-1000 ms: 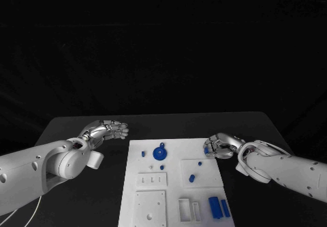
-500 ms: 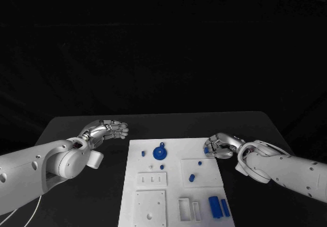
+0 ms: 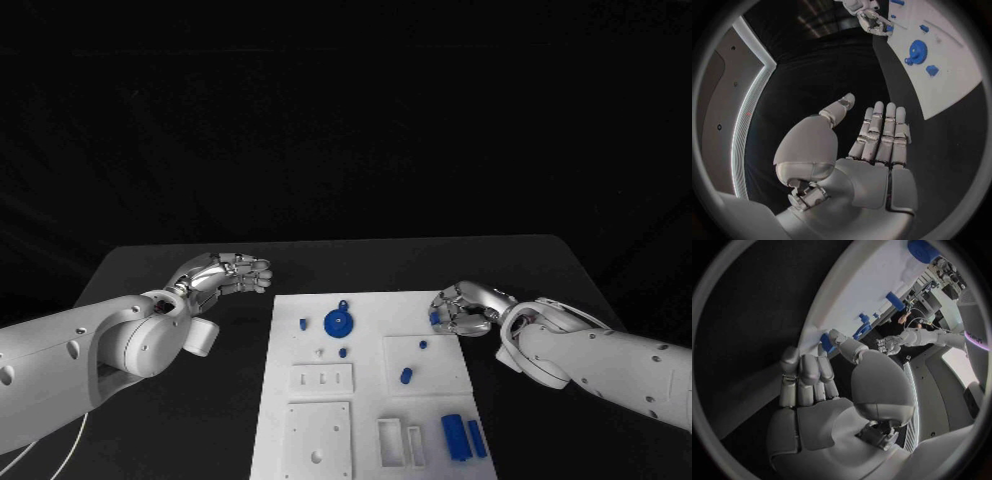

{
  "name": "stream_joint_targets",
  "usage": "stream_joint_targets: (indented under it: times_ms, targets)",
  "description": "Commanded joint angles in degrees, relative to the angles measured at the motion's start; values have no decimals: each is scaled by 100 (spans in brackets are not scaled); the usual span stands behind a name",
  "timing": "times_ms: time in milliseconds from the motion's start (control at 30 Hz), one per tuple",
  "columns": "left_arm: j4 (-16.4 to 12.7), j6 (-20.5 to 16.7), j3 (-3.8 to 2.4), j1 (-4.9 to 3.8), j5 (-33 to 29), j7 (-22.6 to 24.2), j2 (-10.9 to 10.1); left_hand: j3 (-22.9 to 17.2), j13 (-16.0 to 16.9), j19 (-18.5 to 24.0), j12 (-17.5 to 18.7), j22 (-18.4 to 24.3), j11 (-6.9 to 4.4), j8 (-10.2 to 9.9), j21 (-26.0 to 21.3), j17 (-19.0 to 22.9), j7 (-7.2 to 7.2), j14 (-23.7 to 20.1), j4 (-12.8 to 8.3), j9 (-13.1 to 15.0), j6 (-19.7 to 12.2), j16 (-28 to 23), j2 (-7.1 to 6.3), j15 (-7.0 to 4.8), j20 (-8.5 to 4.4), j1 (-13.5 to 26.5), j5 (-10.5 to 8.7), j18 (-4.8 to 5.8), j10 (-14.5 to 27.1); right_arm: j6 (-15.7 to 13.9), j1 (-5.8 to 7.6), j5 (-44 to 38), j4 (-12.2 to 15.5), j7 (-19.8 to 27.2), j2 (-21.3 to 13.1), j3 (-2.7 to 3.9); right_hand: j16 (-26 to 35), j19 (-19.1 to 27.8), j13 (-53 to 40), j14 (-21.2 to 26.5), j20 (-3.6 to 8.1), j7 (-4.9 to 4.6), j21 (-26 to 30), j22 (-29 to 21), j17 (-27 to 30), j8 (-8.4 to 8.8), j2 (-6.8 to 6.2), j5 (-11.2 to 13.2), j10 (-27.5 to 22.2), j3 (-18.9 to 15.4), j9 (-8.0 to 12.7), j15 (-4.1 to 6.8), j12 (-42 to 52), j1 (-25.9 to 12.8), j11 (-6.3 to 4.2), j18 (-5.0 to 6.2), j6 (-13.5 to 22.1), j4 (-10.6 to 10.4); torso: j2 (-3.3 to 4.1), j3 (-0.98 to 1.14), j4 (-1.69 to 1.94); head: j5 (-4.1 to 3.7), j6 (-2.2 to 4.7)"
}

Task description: Assemble the parts on the task board

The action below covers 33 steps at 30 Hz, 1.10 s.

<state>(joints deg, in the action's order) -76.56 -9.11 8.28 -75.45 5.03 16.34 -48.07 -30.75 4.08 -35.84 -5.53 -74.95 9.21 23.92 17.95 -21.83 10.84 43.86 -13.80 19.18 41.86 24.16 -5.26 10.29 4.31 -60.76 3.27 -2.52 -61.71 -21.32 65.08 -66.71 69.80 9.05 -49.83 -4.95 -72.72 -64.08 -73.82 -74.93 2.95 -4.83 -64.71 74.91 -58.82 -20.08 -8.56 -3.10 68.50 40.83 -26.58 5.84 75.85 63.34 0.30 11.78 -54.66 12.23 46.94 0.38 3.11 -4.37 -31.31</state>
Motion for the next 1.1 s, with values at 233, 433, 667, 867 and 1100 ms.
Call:
stream_joint_targets:
  times_ms: [233, 433, 667, 867, 1100]
  targets:
    - [-22, 103, -4, -3, 7, -20, 3, 27, 9, -65, -4, -105, 5, -32, -22, -56, 68, 108, -8, 17, 10, 47, 41, -7, 13, -32, -23, -102, -67, -314, -32, -250, 140, -370, -45, -18, 30, -14, -36, -13, 48, -124, -36, 112, -20, -43, 133, -5, 46, 138, -41, 68, 42, -21, -60, 322, -219, -23, -10, -9, -6, -5, 18]
    - [-54, 115, -5, -5, 142, -183, 6, 92, 54, -454, -146, -139, -115, 34, 211, -262, 0, 626, 58, 65, 166, 421, 70, -225, -138, 23, -21, -176, -332, -310, 148, -503, 283, -708, -67, -5, 28, -25, -52, -13, 49, -111, -46, 112, -30, -52, 102, 3, 70, 177, -65, 81, 51, -86, -72, 322, -247, -76, -24, -18, -6, -23, 50]
    - [-173, 186, -8, -8, 326, -489, 12, 239, 196, -1102, -447, -152, -373, 91, 777, -671, -105, 1309, 143, 138, 400, 1093, 61, -625, -466, 146, -33, -224, -869, -216, 407, -748, 465, -1007, -13, -5, 26, -32, -54, -14, 52, -104, -52, 111, -36, -54, 78, 2, 69, 194, -79, 88, 48, -121, -80, 322, -256, -107, -76, -38, -21, -35, 83]
    - [-327, 296, -12, -14, 500, -801, 14, 301, 245, -1453, -482, -153, -416, 38, 1417, -1131, -132, 1610, 150, 183, 489, 1880, 56, -944, -768, 153, -35, -205, -955, -179, 566, -955, 673, -1351, 112, -5, 26, -38, -59, -15, 56, -98, -56, 111, -40, -58, 38, 5, 72, 200, -93, 94, 49, -146, -86, 322, -267, -125, -150, -61, -27, -19, 93]
    - [-491, 104, -14, -51, 754, -1363, 96, 315, 323, -1700, -569, -152, -524, -5, 2095, -1543, -176, 1855, 181, 234, 611, 2677, 57, -1214, -1062, 203, -37, -188, -1151, -52, 706, -1416, 989, -1958, 301, -4, 28, -41, -56, -15, 61, -92, -58, 109, -43, -58, 0, -7, 64, 211, -105, 100, 42, -153, -92, 322, -272, -131, -231, -77, -44, 44, 97]
